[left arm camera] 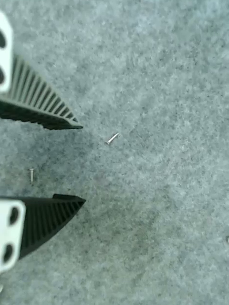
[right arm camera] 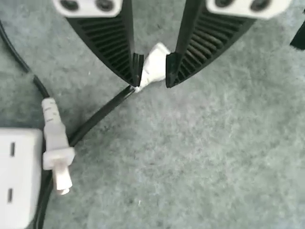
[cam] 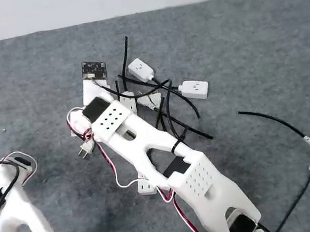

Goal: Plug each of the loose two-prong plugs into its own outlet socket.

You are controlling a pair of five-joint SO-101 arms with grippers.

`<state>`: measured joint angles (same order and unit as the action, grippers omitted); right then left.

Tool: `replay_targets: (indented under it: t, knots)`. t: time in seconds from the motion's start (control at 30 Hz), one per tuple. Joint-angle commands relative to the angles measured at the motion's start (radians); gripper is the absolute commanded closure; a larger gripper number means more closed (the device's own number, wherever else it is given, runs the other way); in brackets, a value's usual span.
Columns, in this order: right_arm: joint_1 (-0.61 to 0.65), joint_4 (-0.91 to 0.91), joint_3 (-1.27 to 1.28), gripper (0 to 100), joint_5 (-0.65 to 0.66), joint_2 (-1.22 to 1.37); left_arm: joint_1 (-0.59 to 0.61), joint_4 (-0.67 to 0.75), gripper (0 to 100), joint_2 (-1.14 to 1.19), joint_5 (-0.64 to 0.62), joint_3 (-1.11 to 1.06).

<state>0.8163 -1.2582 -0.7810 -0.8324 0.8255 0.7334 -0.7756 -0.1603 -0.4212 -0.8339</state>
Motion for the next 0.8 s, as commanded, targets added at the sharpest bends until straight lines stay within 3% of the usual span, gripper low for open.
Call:
replay_targets:
  t: [0.0, 0.77]
  knots:
    - [0.002, -0.054, -0.078, 90.8, -0.009, -0.048, -0.002, 0.017, 79, -0.003, -0.008, 0.035]
    - [-0.004, 0.067, -0.064, 90.8, -0.077, 0.119, -0.028, 0.018, 79, -0.002, -0.005, 0.018]
